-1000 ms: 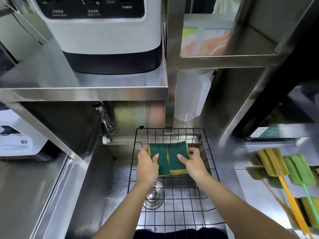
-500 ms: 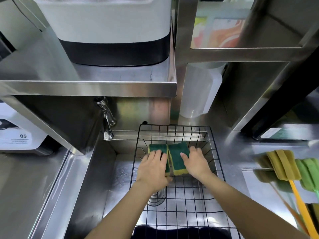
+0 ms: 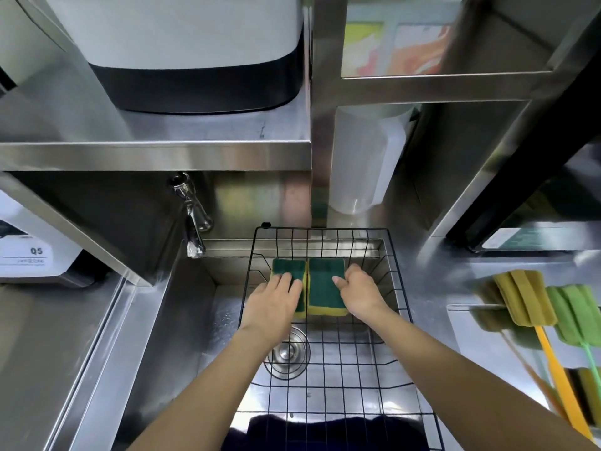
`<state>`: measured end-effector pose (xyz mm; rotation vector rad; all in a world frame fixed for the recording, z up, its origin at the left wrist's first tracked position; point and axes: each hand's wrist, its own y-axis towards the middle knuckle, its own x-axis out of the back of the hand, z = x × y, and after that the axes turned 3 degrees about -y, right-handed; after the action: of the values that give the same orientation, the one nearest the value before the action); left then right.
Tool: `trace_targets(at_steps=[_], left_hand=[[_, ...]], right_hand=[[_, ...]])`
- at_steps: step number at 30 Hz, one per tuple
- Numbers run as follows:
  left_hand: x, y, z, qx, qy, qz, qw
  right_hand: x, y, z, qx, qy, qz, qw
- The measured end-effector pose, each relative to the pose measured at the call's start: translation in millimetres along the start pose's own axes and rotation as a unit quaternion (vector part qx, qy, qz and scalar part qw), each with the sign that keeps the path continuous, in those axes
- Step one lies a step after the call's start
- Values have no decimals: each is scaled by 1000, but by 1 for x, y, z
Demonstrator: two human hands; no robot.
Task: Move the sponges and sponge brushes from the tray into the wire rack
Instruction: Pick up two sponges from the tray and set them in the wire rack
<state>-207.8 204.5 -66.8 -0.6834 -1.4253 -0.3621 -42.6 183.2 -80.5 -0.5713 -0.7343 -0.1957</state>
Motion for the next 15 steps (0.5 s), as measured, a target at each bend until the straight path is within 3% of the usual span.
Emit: trace_targets(at_steps=[7, 15], left_hand=[[27, -1, -6, 21, -43, 44, 998], [71, 4, -62, 13, -221, -88, 971]], right_hand=[[14, -17, 6, 33, -63, -63, 995], [71, -51, -3, 72, -48, -189, 978]])
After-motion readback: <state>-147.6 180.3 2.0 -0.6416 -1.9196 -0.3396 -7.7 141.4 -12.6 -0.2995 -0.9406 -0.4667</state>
